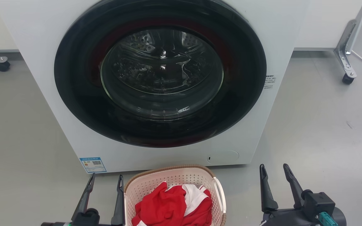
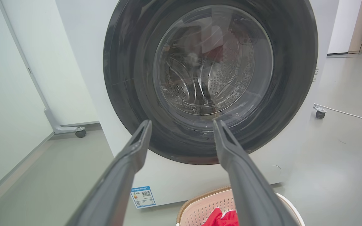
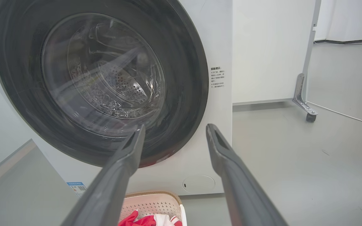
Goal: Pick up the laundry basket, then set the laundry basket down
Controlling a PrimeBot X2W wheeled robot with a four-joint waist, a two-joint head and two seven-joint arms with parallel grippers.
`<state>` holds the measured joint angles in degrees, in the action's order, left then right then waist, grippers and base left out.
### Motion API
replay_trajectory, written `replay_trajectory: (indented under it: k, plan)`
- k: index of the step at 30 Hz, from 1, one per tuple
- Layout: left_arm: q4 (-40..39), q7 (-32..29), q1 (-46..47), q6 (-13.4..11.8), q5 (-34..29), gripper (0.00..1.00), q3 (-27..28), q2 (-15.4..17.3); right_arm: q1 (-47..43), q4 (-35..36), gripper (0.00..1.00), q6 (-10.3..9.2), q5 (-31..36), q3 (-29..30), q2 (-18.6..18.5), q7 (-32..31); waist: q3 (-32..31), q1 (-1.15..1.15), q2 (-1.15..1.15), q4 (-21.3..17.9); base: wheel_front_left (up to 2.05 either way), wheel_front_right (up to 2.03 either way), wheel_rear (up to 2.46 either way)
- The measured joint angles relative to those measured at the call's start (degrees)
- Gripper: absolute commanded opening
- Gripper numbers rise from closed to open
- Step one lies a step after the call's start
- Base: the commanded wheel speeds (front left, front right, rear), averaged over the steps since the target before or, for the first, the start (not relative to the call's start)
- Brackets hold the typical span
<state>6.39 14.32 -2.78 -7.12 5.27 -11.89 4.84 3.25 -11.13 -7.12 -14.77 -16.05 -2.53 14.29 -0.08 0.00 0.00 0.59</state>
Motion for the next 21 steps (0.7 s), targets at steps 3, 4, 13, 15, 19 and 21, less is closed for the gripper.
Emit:
replay_trajectory:
  k: [3,4,13,15,19,21]
  plan:
    - [0.0,0.0,-0.1,0.0,0.0,1.0,0.0,0.0,0.0,0.1,1.0,0.0,-0.4,-0.1,0.0,0.0,0.0,0.0,0.0,0.0,0.0,0.0,0.0]
    - [0.0,0.0,-0.1,0.0,0.0,1.0,0.0,0.0,0.0,0.1,1.0,-0.01,-0.4,-0.2,0.0,0.0,0.0,0.0,0.0,0.0,0.0,0.0,0.0]
    - [-0.9,0.0,-1.2,0.0,0.0,1.0,0.2,-0.3,-0.3,1.0,1.0,-0.01,-0.4,-0.3,0.0,0.0,0.5,0.0,0.0,-0.1,0.0,0.0,0.0]
    - [-1.2,0.0,-1.3,0.0,0.0,1.0,0.3,-0.3,-0.3,1.5,1.0,-0.01,-0.4,-0.3,0.0,0.0,1.0,0.0,0.0,-0.1,0.0,0.0,0.0]
    - [-1.5,0.0,-1.2,0.0,0.0,1.0,0.7,-0.3,-0.2,1.9,1.0,-0.01,-0.4,-0.1,0.0,0.0,2.4,0.0,0.0,-0.2,0.0,0.0,0.0]
    - [-1.7,0.0,-0.9,0.0,0.0,1.0,1.1,-0.4,0.2,2.2,1.0,-0.01,-0.3,0.3,0.0,0.0,3.8,0.0,0.0,-0.2,0.0,0.0,0.0]
